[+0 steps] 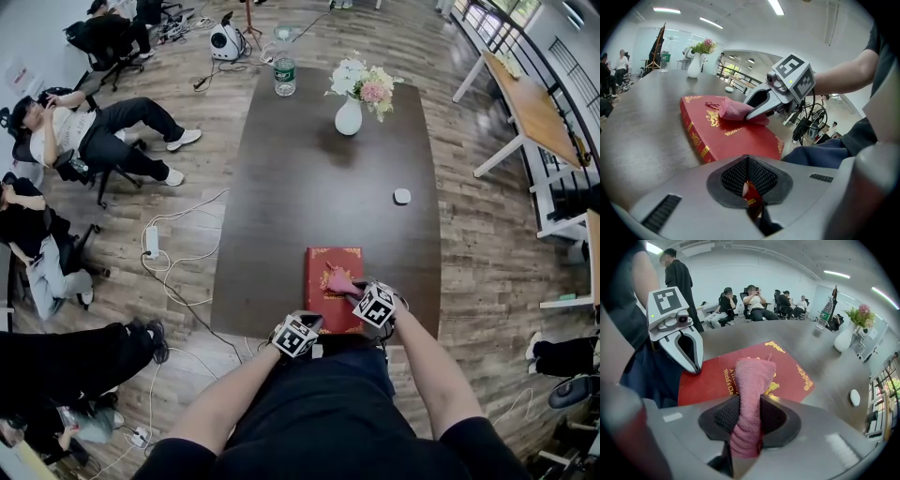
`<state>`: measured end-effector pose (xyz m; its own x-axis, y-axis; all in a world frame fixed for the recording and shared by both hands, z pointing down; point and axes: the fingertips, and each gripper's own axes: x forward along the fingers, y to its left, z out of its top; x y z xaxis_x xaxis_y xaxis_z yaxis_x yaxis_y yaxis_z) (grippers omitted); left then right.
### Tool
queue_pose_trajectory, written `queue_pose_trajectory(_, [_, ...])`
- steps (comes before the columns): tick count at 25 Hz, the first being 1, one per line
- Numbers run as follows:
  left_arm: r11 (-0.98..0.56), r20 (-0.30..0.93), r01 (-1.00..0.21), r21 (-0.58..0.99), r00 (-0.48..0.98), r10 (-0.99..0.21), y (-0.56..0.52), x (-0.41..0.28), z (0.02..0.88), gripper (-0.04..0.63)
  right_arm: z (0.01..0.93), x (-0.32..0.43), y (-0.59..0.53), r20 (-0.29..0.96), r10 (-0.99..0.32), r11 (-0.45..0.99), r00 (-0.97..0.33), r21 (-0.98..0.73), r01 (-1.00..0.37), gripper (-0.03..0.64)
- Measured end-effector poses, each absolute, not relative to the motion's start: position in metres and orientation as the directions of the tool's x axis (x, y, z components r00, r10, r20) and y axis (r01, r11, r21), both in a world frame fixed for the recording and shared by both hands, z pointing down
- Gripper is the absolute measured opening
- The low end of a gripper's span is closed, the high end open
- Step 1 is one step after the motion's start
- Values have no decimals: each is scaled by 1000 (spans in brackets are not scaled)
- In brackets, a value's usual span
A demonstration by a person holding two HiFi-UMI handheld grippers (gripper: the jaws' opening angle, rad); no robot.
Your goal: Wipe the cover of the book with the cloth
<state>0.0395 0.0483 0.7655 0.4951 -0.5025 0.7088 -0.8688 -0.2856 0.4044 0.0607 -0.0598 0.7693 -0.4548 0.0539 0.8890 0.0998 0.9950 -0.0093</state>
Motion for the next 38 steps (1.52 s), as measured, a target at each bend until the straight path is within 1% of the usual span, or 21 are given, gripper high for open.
queue_pose_trajectory(23, [-307, 717, -868, 390, 495, -490, 48, 38, 766, -5, 767, 93, -77, 893, 7, 1000, -450, -5, 7, 121])
queue_pose_trajectory(34, [-310, 724, -871, 380, 489, -487, 48, 38, 764, -5, 769, 110, -84, 910, -35, 999, -412, 33, -14, 121])
queue_pose_trajectory(38, [-343, 713, -852, 395, 519, -472, 53, 48, 760, -5, 766, 115, -84, 910, -42, 999, -412, 40, -15, 121])
